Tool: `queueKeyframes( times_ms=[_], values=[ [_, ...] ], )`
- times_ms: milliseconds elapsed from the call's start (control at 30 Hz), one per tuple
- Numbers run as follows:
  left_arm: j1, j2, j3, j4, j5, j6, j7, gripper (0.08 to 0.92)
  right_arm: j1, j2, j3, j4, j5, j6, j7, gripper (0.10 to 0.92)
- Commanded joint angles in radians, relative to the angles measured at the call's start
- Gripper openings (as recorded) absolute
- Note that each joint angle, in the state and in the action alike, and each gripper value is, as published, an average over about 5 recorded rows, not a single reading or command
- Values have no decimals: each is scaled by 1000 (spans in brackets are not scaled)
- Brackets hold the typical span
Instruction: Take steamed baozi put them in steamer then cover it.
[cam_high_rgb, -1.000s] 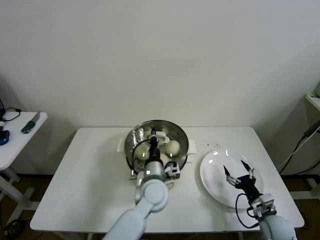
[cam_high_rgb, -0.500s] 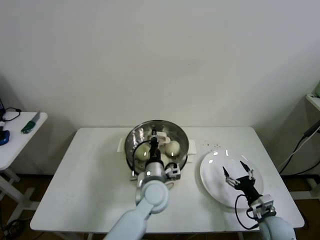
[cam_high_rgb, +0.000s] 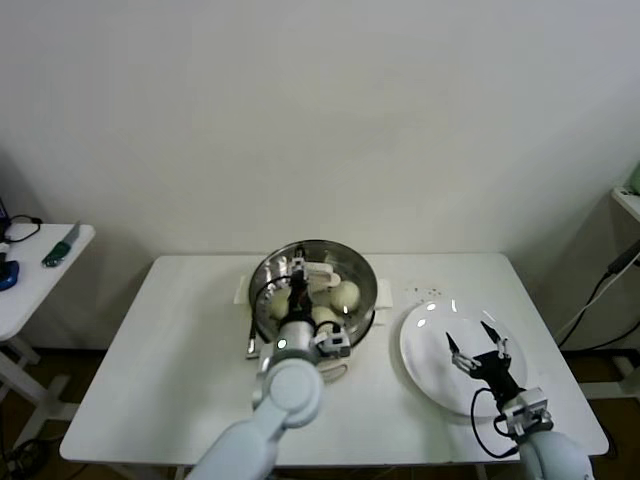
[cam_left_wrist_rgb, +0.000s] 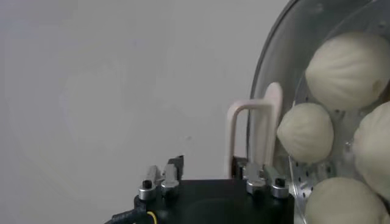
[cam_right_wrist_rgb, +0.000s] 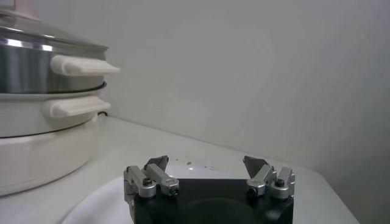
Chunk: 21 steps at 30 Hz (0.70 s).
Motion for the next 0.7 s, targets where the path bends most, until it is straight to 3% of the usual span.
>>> queueKeyframes(
  times_ms=[33, 300, 400, 533, 633, 700],
  values=[
    [105, 94, -15, -227, -149, 50, 14, 567, 5, -4, 0, 8, -4, -42, 6, 823],
    [200, 147, -49, -296, -246, 50, -29, 787, 8, -10, 1, 23, -16, -81, 12, 823],
    [243, 170, -92, -349, -294, 50, -76, 817, 2, -5, 4, 34, -12, -87, 10, 823],
    [296, 212, -192, -400, -482, 11, -246, 822, -11, 4, 13, 54, 2, -82, 7, 823],
    [335, 235, -295, -407, -703, -82, -401, 823, -22, 6, 19, 65, 25, -77, 6, 823],
    [374, 229, -382, -408, -836, -161, -460, 823, -29, 7, 20, 68, 28, -74, 7, 823]
  ],
)
